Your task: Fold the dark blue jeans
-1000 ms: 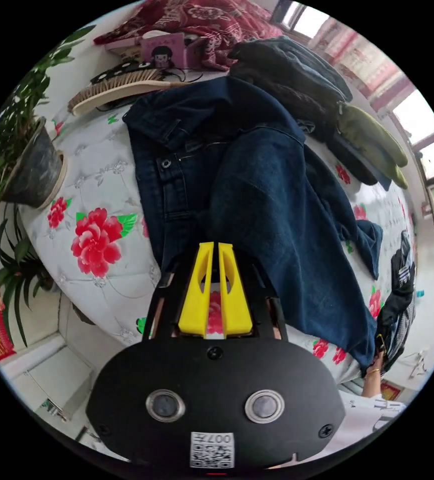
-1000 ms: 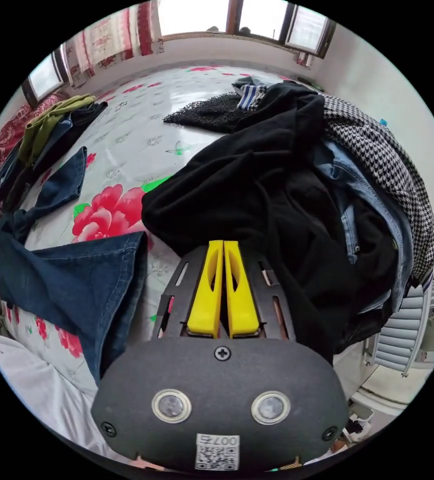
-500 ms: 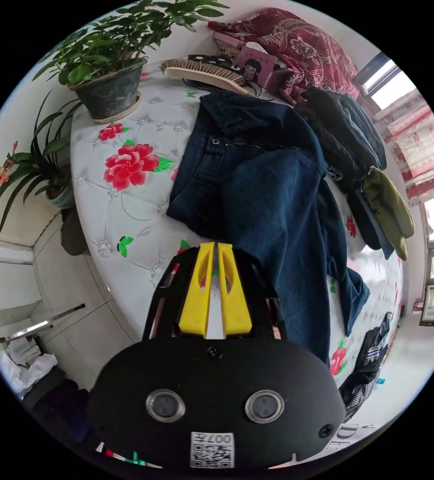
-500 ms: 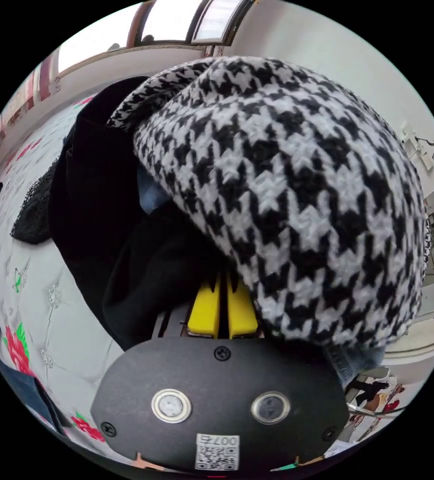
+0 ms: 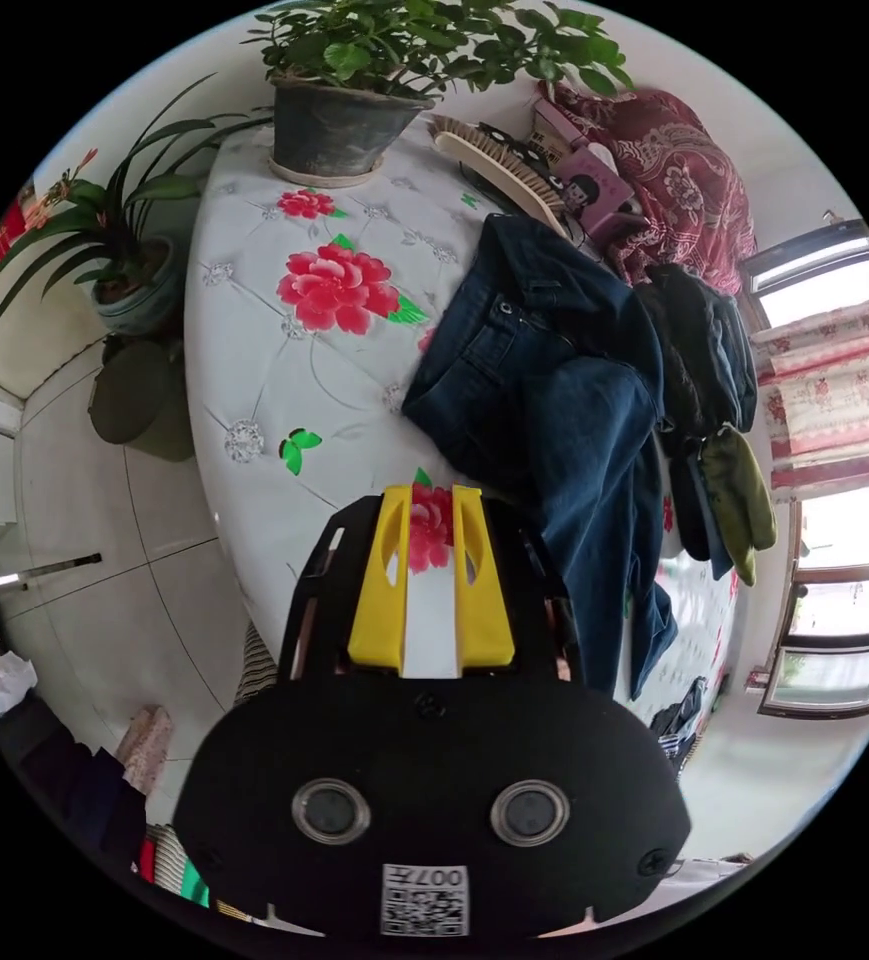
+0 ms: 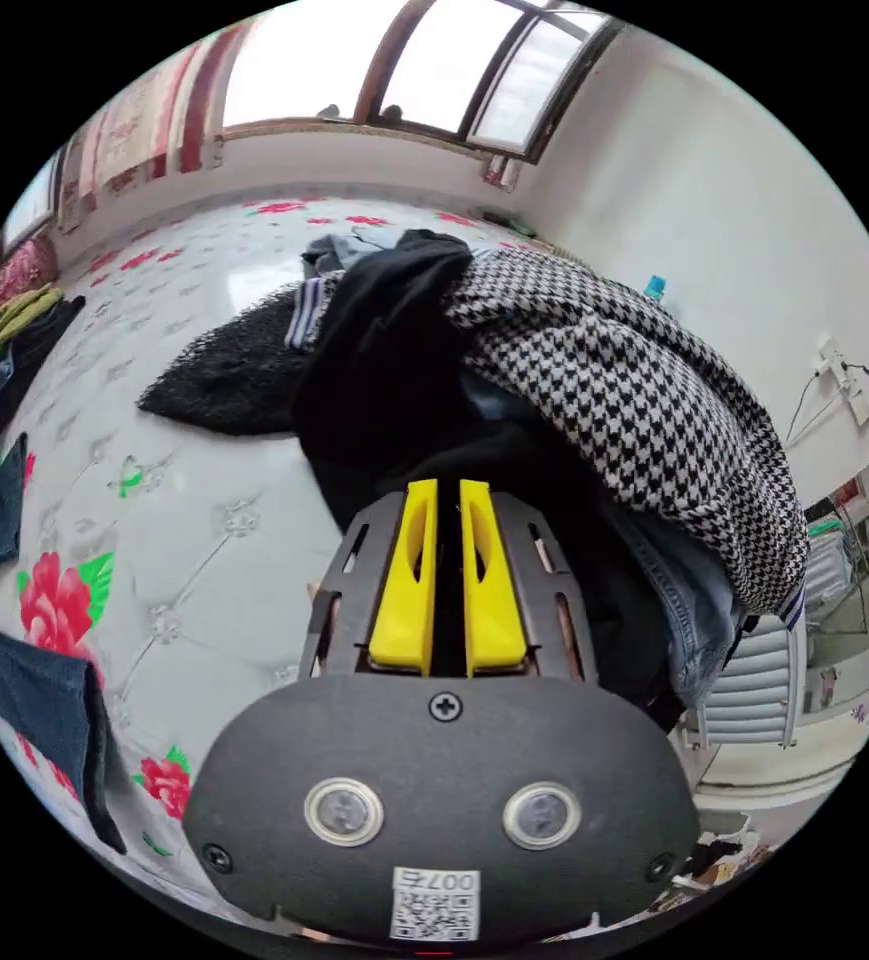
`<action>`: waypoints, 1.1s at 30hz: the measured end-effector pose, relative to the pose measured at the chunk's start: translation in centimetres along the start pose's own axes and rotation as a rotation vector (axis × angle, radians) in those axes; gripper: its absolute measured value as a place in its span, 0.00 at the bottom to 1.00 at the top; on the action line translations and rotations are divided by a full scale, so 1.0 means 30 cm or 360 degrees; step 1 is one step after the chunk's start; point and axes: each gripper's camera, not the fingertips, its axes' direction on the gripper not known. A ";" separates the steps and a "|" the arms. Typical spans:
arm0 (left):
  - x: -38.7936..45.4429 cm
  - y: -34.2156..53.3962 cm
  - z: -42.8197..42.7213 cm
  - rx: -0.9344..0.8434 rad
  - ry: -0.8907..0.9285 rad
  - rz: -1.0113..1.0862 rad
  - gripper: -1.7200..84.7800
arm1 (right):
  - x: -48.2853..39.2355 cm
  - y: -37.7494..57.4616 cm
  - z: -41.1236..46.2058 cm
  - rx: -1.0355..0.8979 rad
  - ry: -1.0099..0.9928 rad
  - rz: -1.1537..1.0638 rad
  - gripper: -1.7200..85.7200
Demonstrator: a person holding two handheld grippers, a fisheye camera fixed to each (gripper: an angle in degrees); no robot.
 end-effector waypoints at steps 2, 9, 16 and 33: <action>-0.042 -0.049 -0.011 0.0005 0.0048 -0.0005 0.12 | -0.193 0.126 -0.179 0.0122 -0.0293 -0.0286 0.06; -0.084 -0.212 0.096 -0.0051 0.0098 0.0052 0.16 | -0.785 0.507 -0.461 -0.0022 -0.0980 -0.1187 0.07; -0.057 -0.318 0.168 -0.0202 -0.0048 0.0254 0.02 | -1.069 0.652 -0.423 -0.0100 -0.0606 -0.1808 0.02; -0.642 -0.233 -0.502 -0.0011 -0.0485 0.0655 0.01 | -0.717 0.501 -0.441 -0.0384 -0.0343 -0.1209 0.02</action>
